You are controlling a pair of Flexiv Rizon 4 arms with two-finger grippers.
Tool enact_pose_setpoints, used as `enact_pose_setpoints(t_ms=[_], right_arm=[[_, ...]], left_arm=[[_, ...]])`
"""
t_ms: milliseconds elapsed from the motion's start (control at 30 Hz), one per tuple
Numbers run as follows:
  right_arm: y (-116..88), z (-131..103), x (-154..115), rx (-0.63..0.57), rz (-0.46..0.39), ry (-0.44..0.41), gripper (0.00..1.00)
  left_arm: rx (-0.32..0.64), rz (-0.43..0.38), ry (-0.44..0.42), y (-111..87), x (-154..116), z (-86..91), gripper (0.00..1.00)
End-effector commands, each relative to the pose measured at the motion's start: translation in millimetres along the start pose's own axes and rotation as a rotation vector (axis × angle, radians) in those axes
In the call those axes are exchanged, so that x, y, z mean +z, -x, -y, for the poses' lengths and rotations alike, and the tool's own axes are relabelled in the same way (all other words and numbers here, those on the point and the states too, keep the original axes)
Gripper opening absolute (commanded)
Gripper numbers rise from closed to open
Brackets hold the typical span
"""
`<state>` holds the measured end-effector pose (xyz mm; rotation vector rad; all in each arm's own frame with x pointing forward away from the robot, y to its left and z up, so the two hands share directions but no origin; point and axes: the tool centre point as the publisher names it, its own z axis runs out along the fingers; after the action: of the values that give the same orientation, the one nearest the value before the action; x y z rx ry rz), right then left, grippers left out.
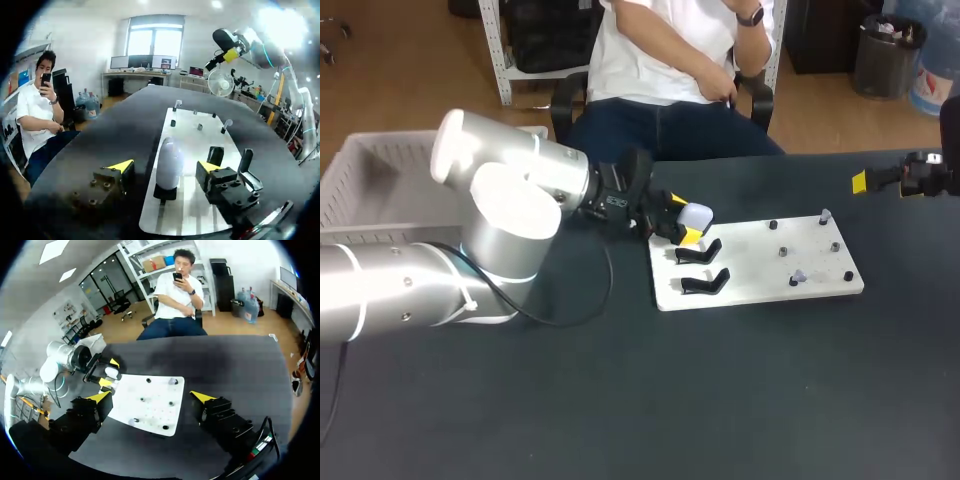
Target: Pick up each earbud case from the left stands, insert the matching earbuds, close the lid, and place the case in the box.
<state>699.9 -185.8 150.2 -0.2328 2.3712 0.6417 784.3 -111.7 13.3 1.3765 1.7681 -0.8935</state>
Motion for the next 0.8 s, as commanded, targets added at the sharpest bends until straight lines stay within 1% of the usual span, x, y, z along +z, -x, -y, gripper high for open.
enact_pose_setpoints(t_ms=[33,200,233,367,433,533,700,800], right_arm=[[-0.2,0.0,-0.1,-0.001,0.000,-0.001,1.00],[-0.2,0.0,-0.1,-0.001,0.000,-0.001,1.00],[-0.2,0.0,-0.1,-0.001,0.000,-0.001,1.00],[-0.2,0.0,-0.1,-0.001,0.000,-0.001,1.00],[-0.2,0.0,-0.1,-0.001,0.000,-0.001,1.00],[-0.2,0.0,-0.1,-0.001,0.000,-0.001,1.00],[-0.2,0.0,-0.1,-0.001,0.000,-0.001,1.00],[-0.2,0.0,-0.1,-0.001,0.000,-0.001,1.00]], left_arm=[[-0.003,-0.004,0.002,-0.1,2.8,-1.1,0.74],[-0.003,-0.002,0.003,-0.4,3.1,-1.3,0.65],[-0.003,-0.003,0.002,-0.5,3.2,-1.3,0.62],[-0.002,-0.003,0.000,-0.7,3.5,-1.4,0.57],[-0.003,-0.003,0.000,-1.1,3.8,-1.5,0.51],[-0.005,-0.003,-0.002,-1.7,4.1,-2.1,0.49],[-0.003,-0.002,-0.006,-1.4,4.6,-2.2,0.42],[-0.004,-0.002,-0.005,-1.4,4.7,-2.2,0.41]])
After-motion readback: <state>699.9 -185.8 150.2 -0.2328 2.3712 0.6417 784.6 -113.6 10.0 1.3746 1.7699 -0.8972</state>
